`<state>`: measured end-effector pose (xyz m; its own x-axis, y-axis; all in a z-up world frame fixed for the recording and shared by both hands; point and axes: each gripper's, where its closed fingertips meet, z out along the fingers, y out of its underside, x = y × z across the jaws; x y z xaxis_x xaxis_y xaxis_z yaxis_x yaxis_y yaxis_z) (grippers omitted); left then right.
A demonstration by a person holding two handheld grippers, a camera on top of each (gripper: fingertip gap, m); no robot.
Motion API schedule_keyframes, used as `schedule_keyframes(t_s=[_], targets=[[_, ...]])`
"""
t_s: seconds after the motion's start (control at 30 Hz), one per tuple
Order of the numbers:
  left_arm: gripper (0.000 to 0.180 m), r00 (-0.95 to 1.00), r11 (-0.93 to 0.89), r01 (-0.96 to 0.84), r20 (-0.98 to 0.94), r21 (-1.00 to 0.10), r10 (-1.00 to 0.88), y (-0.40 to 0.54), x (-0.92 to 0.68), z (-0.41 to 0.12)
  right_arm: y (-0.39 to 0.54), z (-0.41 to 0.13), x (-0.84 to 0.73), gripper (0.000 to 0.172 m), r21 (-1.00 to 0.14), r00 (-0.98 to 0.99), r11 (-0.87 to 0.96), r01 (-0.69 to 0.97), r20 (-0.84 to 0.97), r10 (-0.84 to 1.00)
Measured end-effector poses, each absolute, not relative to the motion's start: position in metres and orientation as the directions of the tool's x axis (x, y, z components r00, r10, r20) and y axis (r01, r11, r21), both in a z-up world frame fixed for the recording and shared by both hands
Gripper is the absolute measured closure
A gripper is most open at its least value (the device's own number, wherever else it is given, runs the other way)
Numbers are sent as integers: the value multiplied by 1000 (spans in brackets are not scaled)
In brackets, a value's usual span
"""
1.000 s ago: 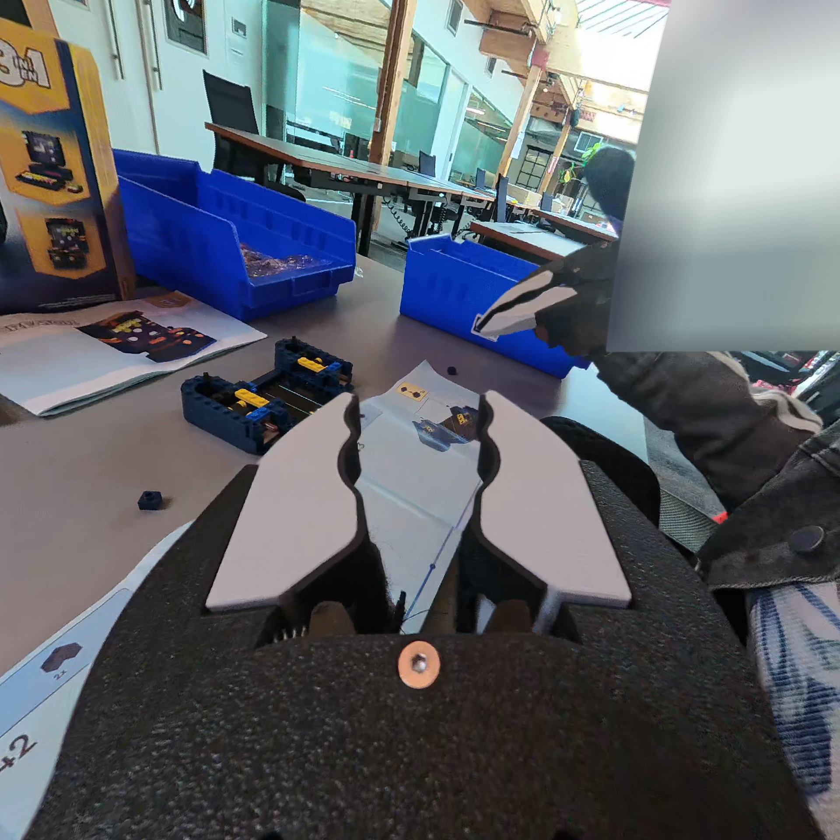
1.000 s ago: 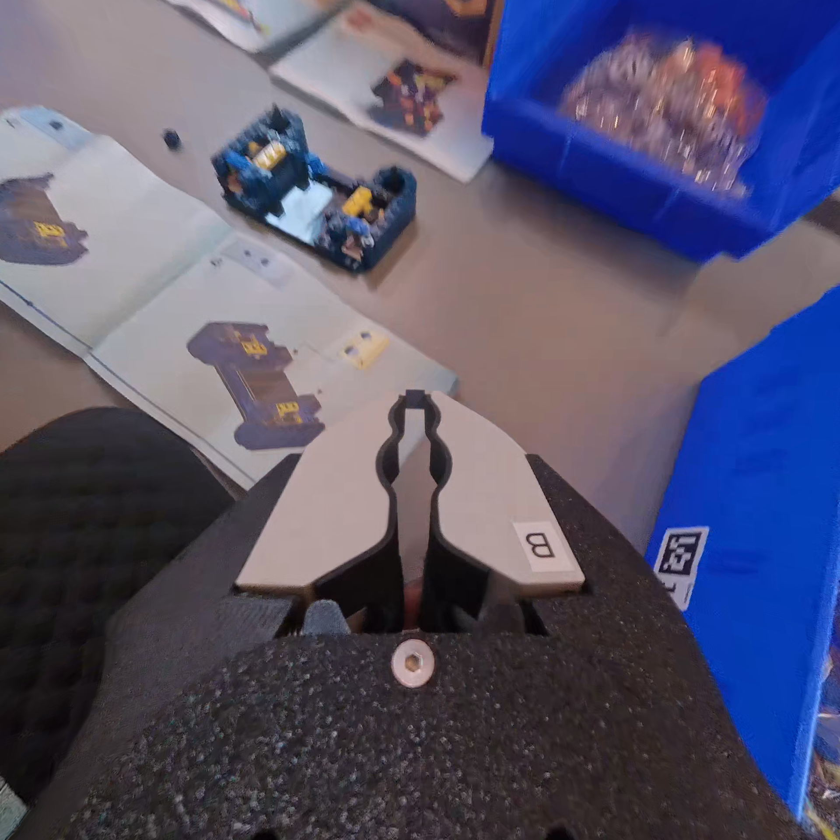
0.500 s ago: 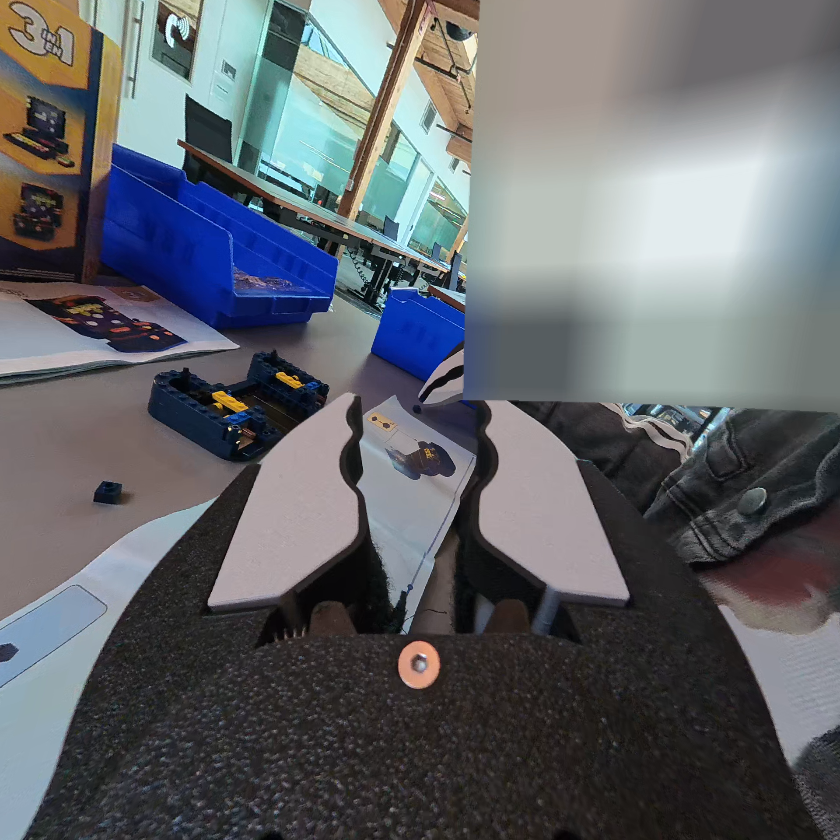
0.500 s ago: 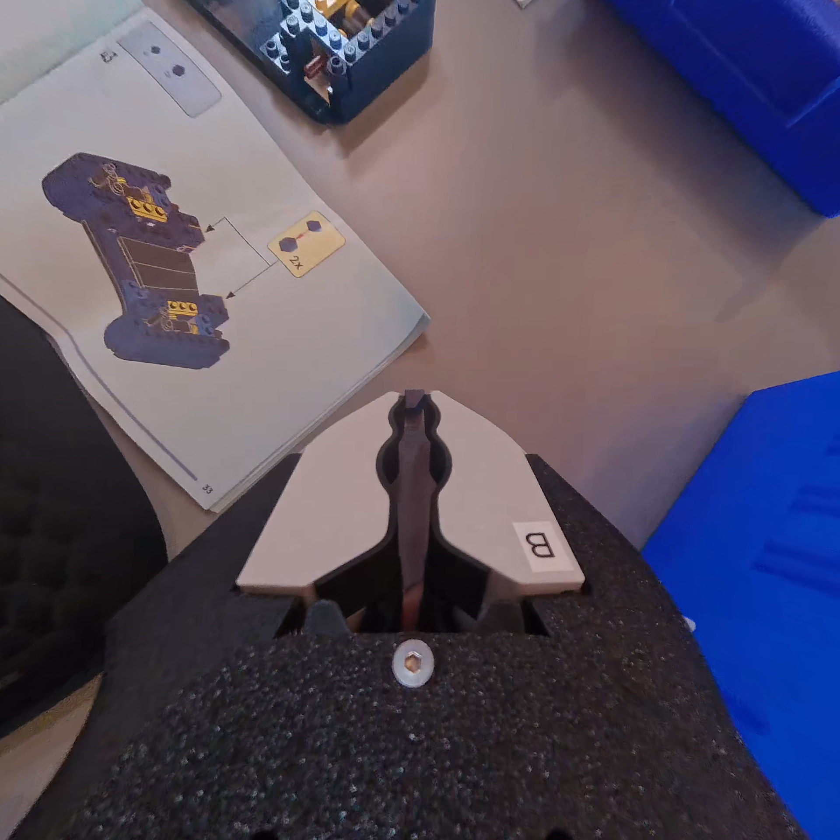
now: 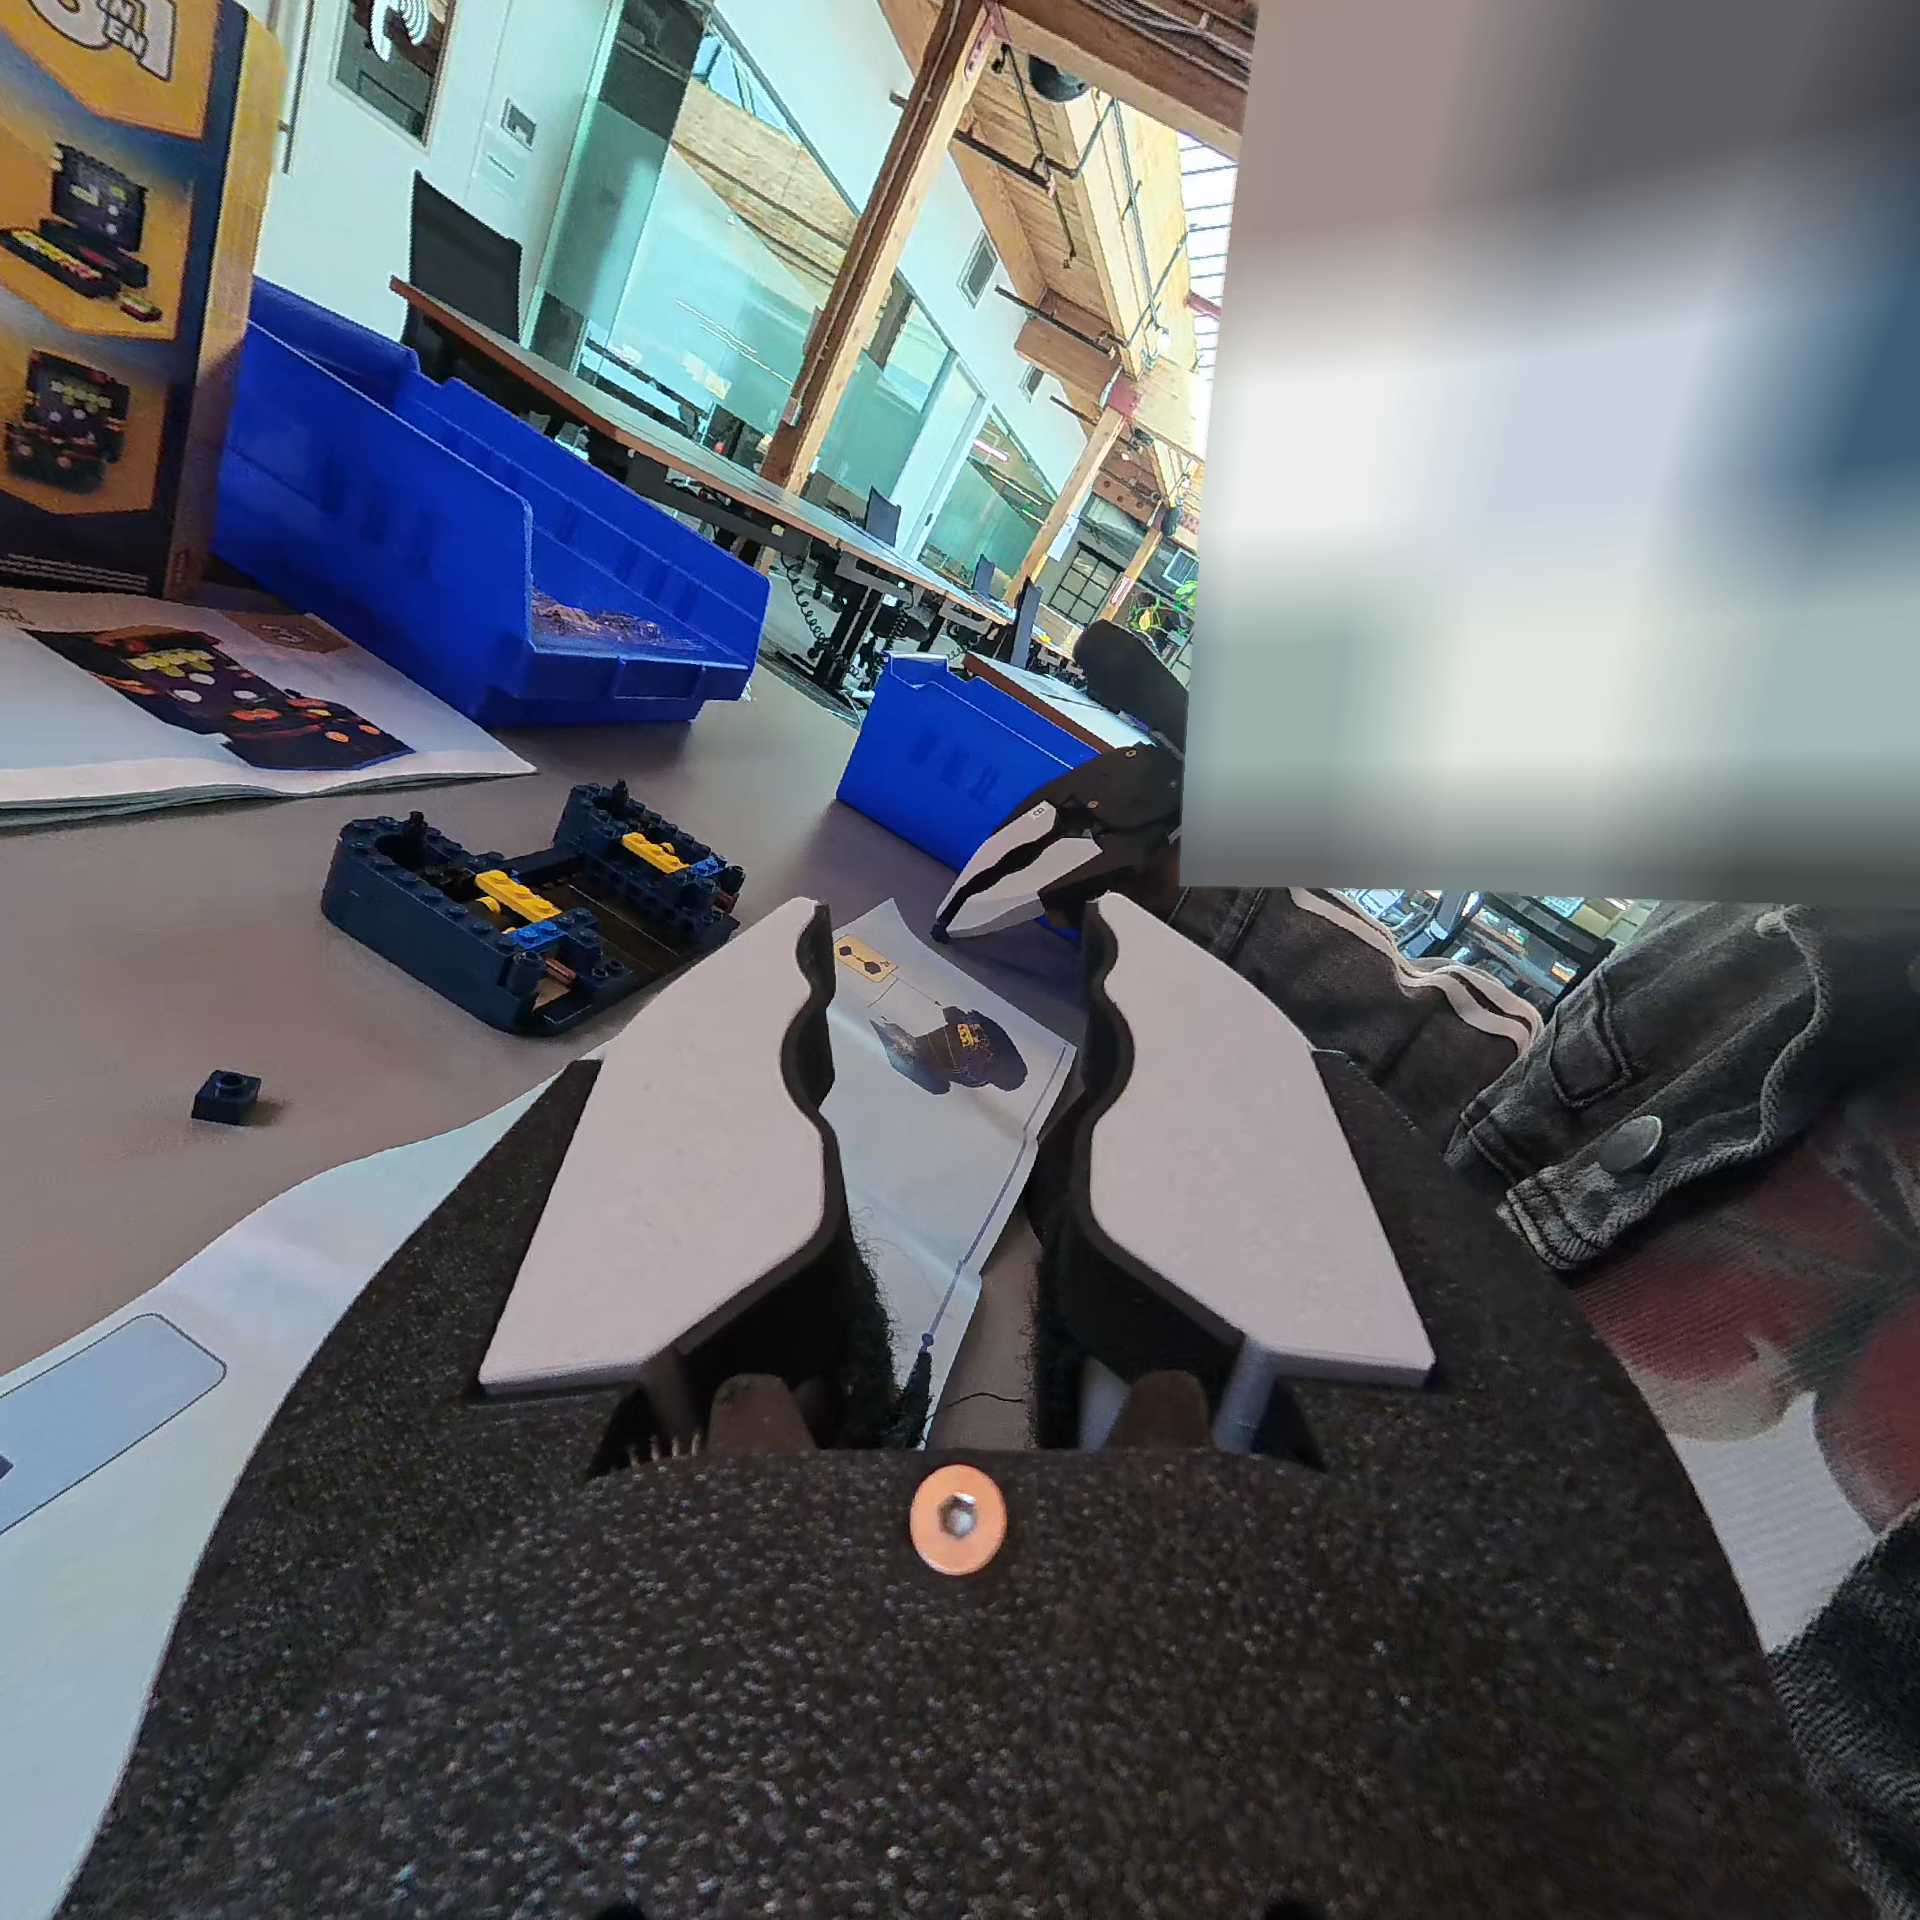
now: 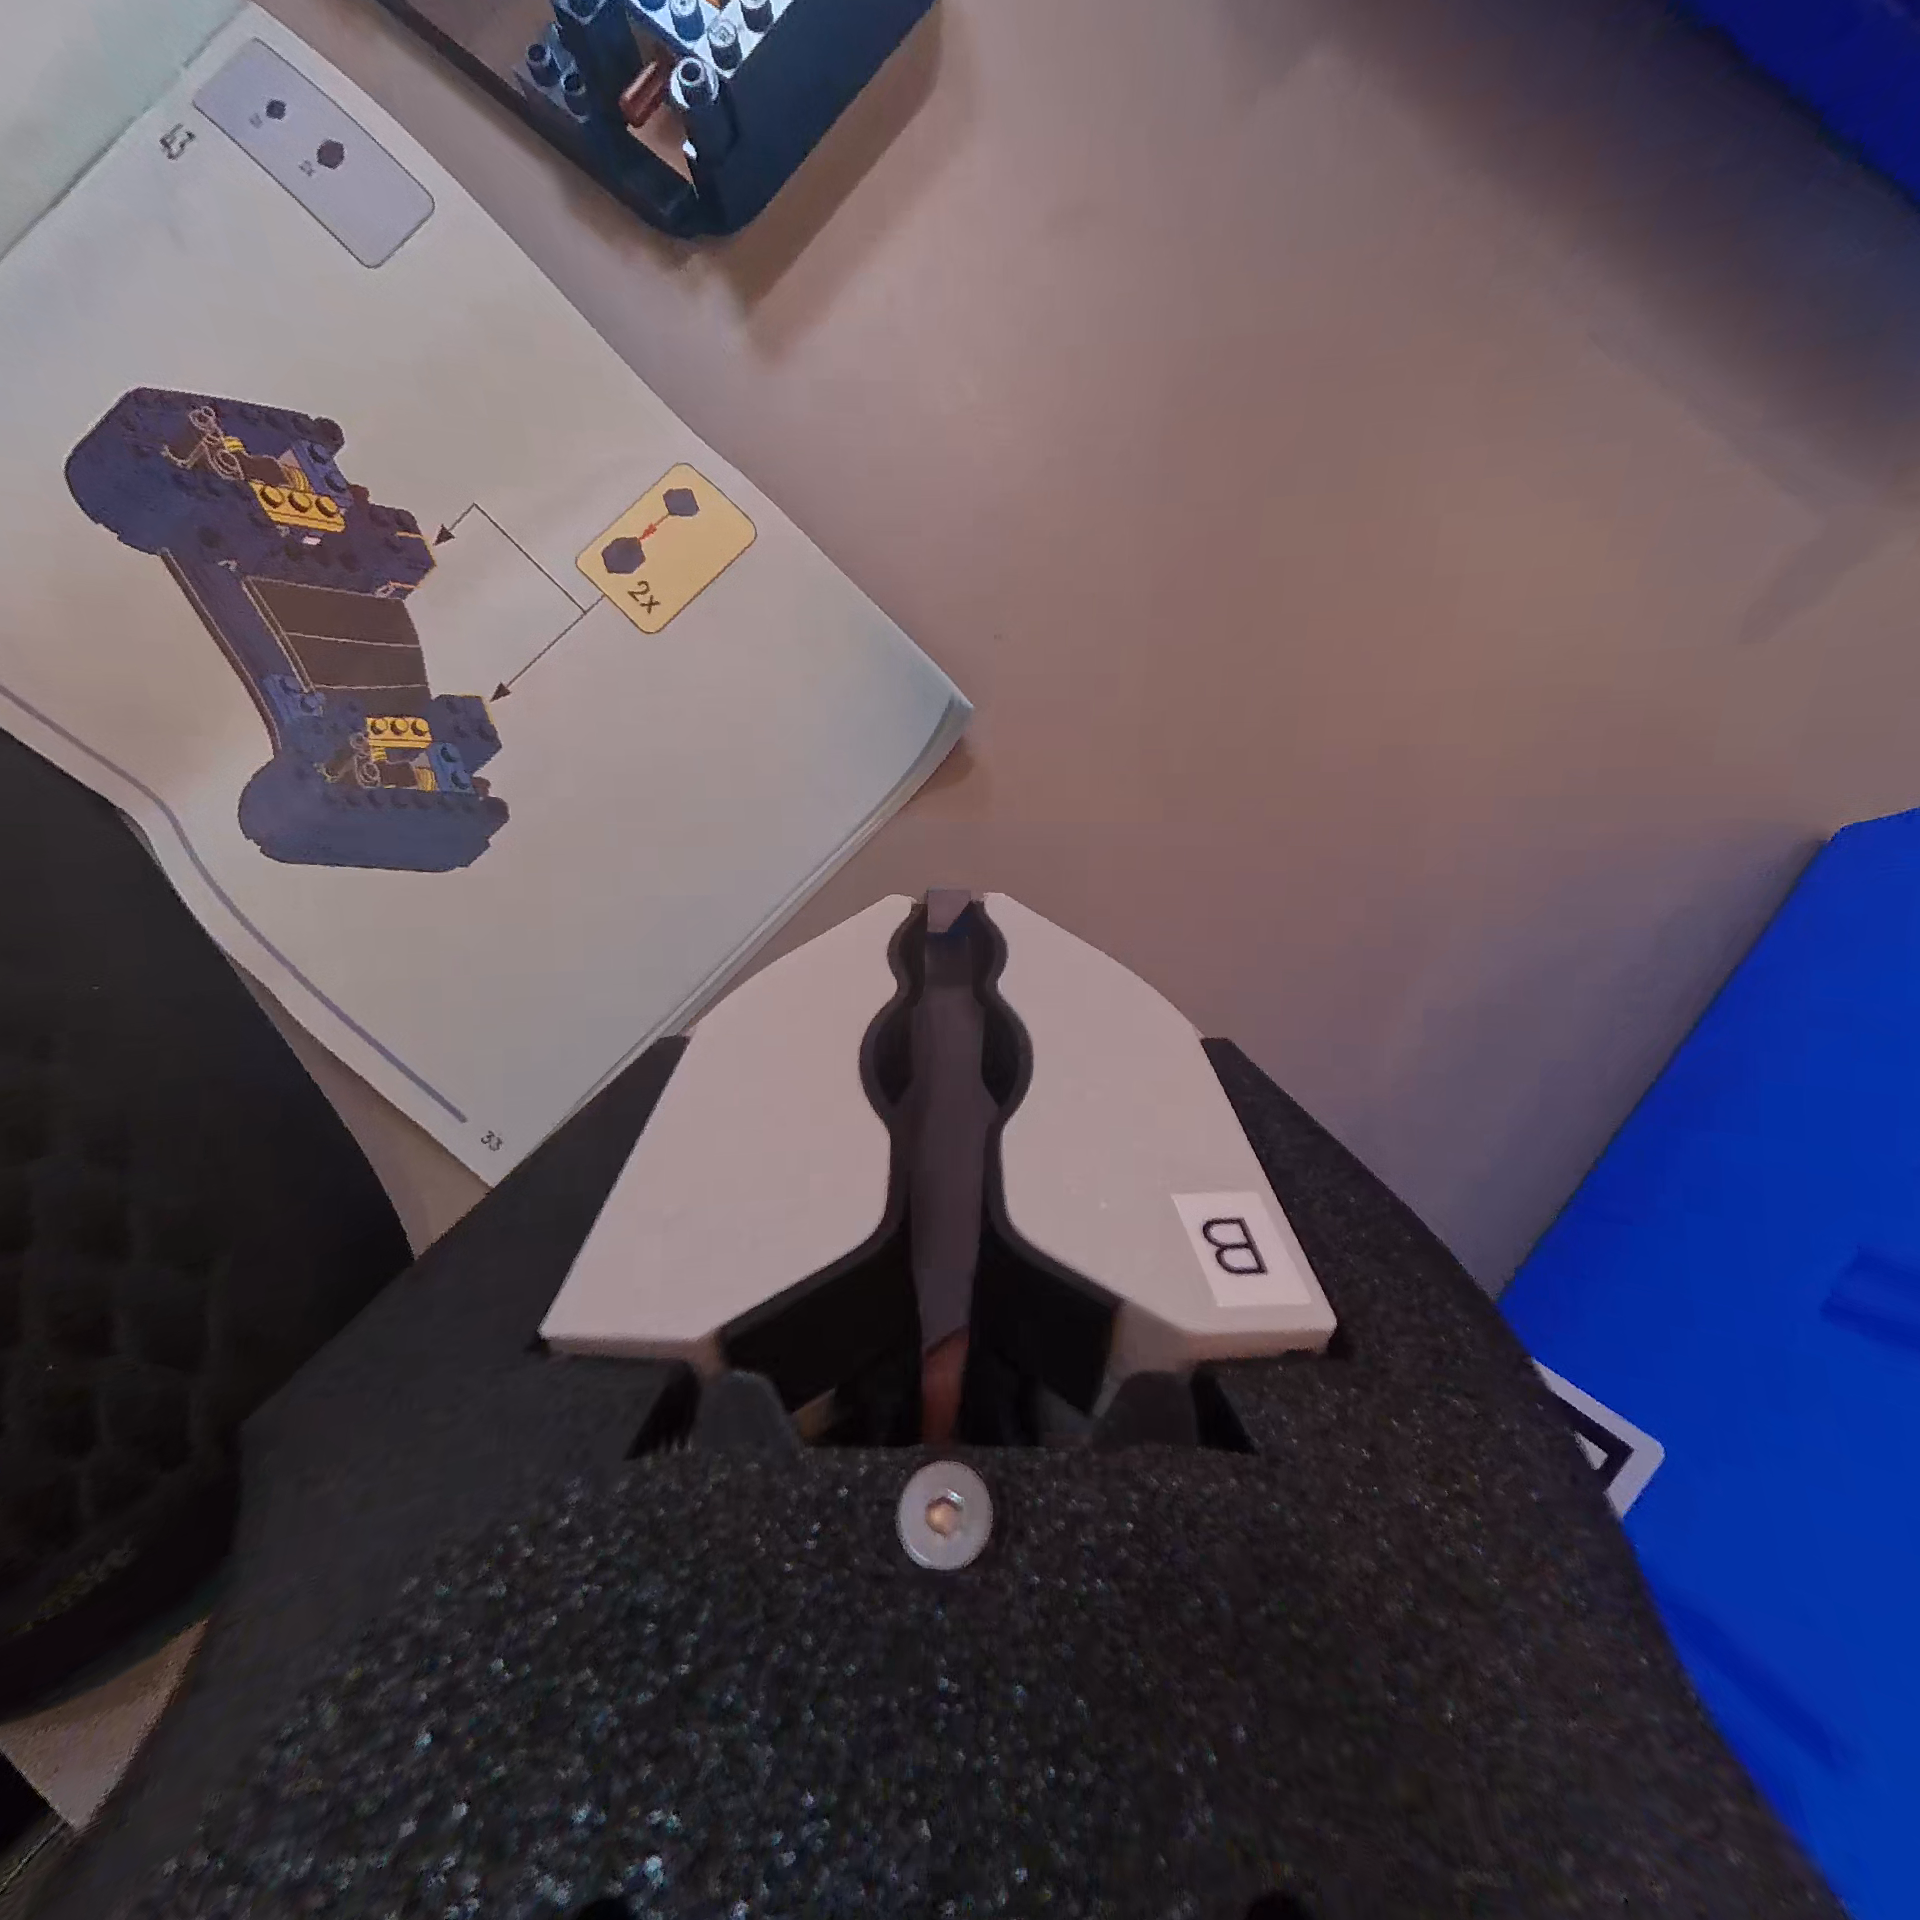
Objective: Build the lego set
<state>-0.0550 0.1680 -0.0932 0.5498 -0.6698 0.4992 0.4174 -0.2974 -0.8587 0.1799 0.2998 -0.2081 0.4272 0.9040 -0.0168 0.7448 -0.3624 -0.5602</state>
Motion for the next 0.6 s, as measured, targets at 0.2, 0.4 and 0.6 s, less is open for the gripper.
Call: schedule_keyframes(t_s=[0.2, 0.4, 0.6], targets=[[136, 548, -303, 417, 503, -857, -669, 168, -55, -94, 297, -211, 181, 164, -507, 412, -354, 786, 1, 911], [137, 542, -308, 428, 514, -850, -665, 169, -56, -94, 297, -214, 181, 164, -467, 392, -334, 819, 29, 919], [137, 537, -314, 423, 514, -850, -669, 169, -55, -95, 295, -214, 182, 163, -268, 290, -263, 927, 66, 955]])
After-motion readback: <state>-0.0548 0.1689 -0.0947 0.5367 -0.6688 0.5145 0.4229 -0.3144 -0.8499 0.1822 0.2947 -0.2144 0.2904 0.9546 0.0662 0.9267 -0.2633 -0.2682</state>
